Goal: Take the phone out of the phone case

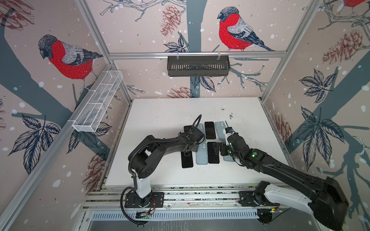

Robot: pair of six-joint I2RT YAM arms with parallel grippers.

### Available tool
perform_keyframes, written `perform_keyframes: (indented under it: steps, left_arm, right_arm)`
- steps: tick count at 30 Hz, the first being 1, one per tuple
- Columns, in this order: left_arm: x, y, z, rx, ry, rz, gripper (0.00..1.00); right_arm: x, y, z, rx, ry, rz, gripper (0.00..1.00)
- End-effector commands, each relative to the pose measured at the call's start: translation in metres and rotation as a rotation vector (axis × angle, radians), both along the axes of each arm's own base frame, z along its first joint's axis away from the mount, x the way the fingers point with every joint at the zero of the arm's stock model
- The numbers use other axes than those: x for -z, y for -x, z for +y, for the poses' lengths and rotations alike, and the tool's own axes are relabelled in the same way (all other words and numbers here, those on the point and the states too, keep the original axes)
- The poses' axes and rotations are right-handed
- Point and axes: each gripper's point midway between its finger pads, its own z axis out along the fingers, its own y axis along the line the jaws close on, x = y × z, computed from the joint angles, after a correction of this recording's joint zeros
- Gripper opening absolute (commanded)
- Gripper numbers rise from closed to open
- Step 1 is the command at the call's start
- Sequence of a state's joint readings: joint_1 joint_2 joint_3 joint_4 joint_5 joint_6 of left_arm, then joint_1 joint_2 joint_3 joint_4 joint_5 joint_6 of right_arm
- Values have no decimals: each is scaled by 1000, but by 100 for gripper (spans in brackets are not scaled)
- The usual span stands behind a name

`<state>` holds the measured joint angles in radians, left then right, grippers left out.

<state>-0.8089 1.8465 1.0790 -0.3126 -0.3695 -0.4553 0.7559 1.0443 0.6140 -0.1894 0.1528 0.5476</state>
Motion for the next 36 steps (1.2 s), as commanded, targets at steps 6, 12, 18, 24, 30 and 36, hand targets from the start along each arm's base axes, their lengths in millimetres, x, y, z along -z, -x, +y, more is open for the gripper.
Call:
perform_keyframes:
  steps: [6, 12, 18, 24, 30, 36]
  left_arm:
    - [9, -6, -5, -10, 2, -2, 85]
    - [13, -15, 3, -50, -28, -12, 85]
    - [12, -17, 17, -75, -65, -31, 82]
    - [7, -17, 14, -67, -34, -40, 82]
    - [-6, -18, 14, -77, 4, -70, 83]
    - [-70, -21, -6, -46, 180, -187, 88]
  right_arm:
    - [-2, 1, -6, 12, -19, -9, 99]
    - [1, 2, -8, 13, -16, 2, 99]
    - [5, 3, -11, 20, -17, 10, 99]
    - [7, 2, -11, 22, -25, 11, 99]
    - [7, 1, -12, 24, -23, 18, 99]
    - [1, -10, -25, 59, -23, -12, 99]
